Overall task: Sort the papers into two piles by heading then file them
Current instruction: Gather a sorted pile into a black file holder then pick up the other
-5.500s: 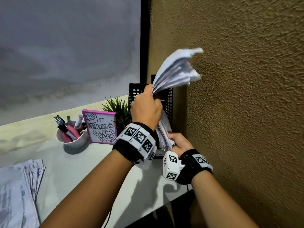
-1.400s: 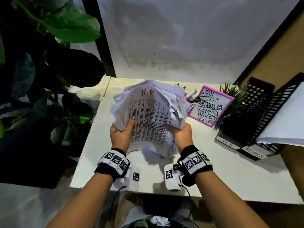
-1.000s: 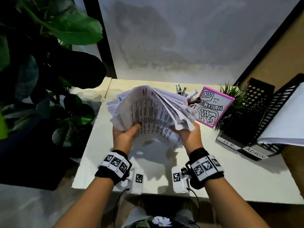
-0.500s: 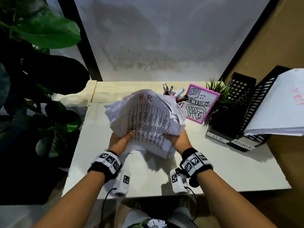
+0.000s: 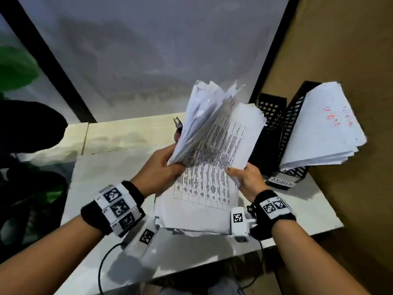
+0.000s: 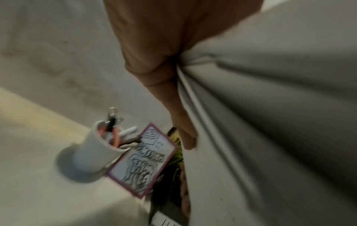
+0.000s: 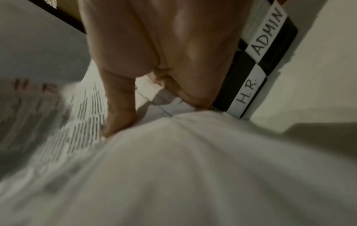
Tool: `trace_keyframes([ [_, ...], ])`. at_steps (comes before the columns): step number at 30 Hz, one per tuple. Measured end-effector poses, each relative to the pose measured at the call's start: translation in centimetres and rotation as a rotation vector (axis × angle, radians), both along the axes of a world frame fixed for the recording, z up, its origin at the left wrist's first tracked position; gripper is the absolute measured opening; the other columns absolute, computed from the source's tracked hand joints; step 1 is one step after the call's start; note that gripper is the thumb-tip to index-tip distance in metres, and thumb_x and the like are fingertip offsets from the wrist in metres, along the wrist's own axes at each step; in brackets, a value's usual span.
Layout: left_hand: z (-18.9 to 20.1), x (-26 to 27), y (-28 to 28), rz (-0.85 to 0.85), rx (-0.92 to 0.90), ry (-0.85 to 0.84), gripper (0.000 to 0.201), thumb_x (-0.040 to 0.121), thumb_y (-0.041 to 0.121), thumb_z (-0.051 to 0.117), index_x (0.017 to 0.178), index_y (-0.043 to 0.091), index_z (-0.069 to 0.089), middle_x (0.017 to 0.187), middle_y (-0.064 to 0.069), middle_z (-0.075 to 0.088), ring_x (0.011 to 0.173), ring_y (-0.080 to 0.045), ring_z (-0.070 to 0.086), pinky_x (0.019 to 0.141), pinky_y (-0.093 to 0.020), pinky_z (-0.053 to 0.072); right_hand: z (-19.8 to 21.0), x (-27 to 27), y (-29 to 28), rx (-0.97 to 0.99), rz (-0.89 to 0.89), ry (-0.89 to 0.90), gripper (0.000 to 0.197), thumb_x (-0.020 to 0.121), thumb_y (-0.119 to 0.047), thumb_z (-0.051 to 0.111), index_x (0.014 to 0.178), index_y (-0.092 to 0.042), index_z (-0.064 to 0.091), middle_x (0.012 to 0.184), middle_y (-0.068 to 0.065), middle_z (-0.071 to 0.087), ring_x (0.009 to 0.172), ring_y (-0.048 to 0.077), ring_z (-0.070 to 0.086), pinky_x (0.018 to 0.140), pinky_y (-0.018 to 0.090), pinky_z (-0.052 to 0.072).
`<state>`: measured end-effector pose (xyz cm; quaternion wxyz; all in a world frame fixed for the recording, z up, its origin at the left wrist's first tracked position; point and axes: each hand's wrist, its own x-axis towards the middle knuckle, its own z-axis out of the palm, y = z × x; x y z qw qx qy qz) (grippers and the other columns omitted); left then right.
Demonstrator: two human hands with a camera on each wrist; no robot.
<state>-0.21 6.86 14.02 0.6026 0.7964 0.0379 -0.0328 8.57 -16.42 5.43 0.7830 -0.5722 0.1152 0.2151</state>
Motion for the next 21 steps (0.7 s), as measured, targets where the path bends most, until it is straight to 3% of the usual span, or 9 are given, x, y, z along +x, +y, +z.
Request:
trace_keyframes([
  [3, 3.8, 3.6, -2.1, -0.066, 0.102, -0.056, 0.035, 0.072, -0.004, 0.057, 0.096, 0.021, 0.062, 0.07, 0.001, 0.054, 0.052, -0.005, 0.046, 0.049, -0.02, 0.039, -1.5, 2.1, -2.6, -0.179, -0.208, -0.126, 0.01, 0.081, -0.022, 0.072, 0.079, -0.012, 0.069, 0.073, 0.004, 0.069, 0.069, 0.018, 0.061, 0.066, 0.029, 0.053],
  [5, 6.0, 6.5, -3.1, -0.079, 0.202, -0.093, 0.037, 0.066, 0.0, 0.053, 0.094, 0.022, 0.064, 0.071, 0.0, 0.06, 0.054, -0.008, 0.053, 0.051, -0.024, 0.048, -2.3, 3.9, -4.7, -0.507, -0.259, -0.269, 0.009, 0.084, -0.018, 0.068, 0.081, -0.011, 0.073, 0.083, 0.011, 0.071, 0.08, 0.021, 0.062, 0.076, 0.028, 0.051],
  [7, 7.7, 9.4, -4.2, -0.074, 0.285, -0.092, 0.041, 0.062, 0.005, 0.051, 0.095, 0.024, 0.065, 0.079, -0.014, 0.066, 0.063, -0.024, 0.062, 0.058, -0.044, 0.057, -2.8, 5.0, -6.3, -0.891, -0.142, -0.386, 0.015, 0.086, -0.007, 0.061, 0.094, -0.002, 0.073, 0.097, 0.019, 0.07, 0.091, 0.028, 0.064, 0.078, 0.027, 0.047],
  [9, 9.1, 12.0, -6.1, -0.098, 0.356, -0.106, 0.038, 0.062, 0.005, 0.05, 0.087, 0.03, 0.063, 0.082, -0.015, 0.067, 0.069, -0.035, 0.065, 0.06, -0.057, 0.055, -3.2, 5.8, -7.2, -1.124, 0.1, -0.395, 0.02, 0.086, -0.005, 0.059, 0.102, 0.002, 0.07, 0.103, 0.021, 0.066, 0.096, 0.034, 0.063, 0.075, 0.03, 0.043],
  [12, 10.0, 15.6, -9.2, -0.159, 0.482, -0.081, 0.038, 0.076, -0.003, 0.05, 0.087, 0.033, 0.056, 0.078, -0.008, 0.064, 0.062, -0.027, 0.066, 0.054, -0.044, 0.057, -4.4, 6.1, -7.9, -1.356, 0.414, -0.389, 0.029, 0.087, -0.014, 0.051, 0.101, 0.008, 0.065, 0.102, 0.024, 0.064, 0.095, 0.027, 0.061, 0.074, 0.035, 0.044],
  [15, 8.9, 18.8, -12.3, -0.221, 0.539, 0.029, 0.036, 0.078, -0.007, 0.049, 0.102, 0.018, 0.059, 0.064, -0.008, 0.056, 0.032, -0.012, 0.048, 0.029, -0.02, 0.039, -7.5, 5.9, -8.3, -1.039, 0.221, -0.249, 0.033, 0.09, -0.021, 0.048, 0.088, 0.001, 0.073, 0.095, 0.016, 0.071, 0.082, 0.023, 0.067, 0.069, 0.023, 0.051],
  [17, 7.9, 20.6, -13.7, -0.246, 0.594, 0.083, 0.041, 0.076, -0.007, 0.052, 0.111, 0.013, 0.061, 0.062, -0.008, 0.055, 0.03, -0.012, 0.043, 0.027, -0.015, 0.033, -5.9, 3.9, -8.1, -1.309, 0.502, -0.344, 0.033, 0.098, -0.016, 0.043, 0.119, 0.004, 0.061, 0.126, 0.011, 0.06, 0.111, 0.02, 0.06, 0.081, 0.003, 0.037],
  [18, 7.6, 21.4, -14.3, -0.252, 0.612, 0.096, 0.042, 0.076, -0.007, 0.053, 0.112, 0.012, 0.062, 0.062, -0.008, 0.055, 0.03, -0.012, 0.042, 0.027, -0.014, 0.032, -6.4, 3.8, -8.2, -1.399, 0.544, -0.378, 0.037, 0.099, -0.014, 0.042, 0.132, 0.001, 0.05, 0.138, 0.01, 0.05, 0.124, 0.02, 0.05, 0.087, 0.001, 0.033],
  [21, 7.0, 23.4, -15.5, -0.234, 0.646, 0.102, 0.04, 0.079, -0.006, 0.049, 0.111, 0.015, 0.061, 0.059, -0.004, 0.053, 0.021, -0.004, 0.04, 0.026, -0.013, 0.032, -5.7, 3.3, -8.3, -1.428, 0.585, -0.344, 0.034, 0.098, -0.006, 0.036, 0.125, 0.004, 0.053, 0.13, 0.019, 0.054, 0.12, 0.03, 0.05, 0.097, 0.03, 0.038],
])
